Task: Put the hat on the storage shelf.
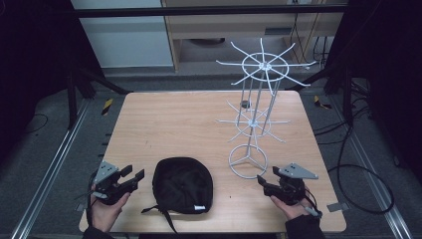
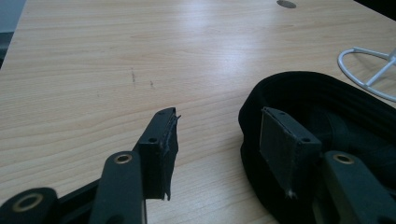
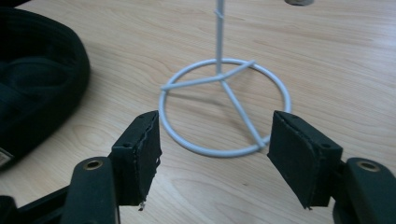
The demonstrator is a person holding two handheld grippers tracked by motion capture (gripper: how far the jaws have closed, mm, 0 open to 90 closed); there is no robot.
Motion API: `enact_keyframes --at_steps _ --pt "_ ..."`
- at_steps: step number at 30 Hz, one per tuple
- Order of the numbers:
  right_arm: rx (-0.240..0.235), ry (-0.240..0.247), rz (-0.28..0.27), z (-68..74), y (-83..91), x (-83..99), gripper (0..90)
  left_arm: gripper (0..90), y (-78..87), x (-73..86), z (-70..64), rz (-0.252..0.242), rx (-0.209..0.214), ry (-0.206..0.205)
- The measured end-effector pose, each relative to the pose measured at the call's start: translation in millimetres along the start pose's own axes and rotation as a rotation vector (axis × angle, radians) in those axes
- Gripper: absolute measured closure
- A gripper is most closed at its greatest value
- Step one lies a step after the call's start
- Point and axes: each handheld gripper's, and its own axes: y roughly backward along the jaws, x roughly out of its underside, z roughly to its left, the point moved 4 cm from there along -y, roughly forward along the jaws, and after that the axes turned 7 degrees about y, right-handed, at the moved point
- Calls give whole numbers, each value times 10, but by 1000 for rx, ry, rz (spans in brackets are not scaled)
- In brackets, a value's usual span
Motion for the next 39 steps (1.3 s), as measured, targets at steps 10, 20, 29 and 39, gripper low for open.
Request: enact_keyframes --at_steps 10,20,29,39 --pt "-90 53 -1 360 -146 -163 389 457 -20 26 -184 19 14 -32" --pt "-174 89 27 738 -372 -304 450 468 -122 114 -331 81 16 -65" --pt "-222 103 60 983 -562 -360 463 579 -243 197 -388 157 21 -71" --pt "-275 104 120 1206 -768 -308 454 721 -259 230 -369 189 6 -49"
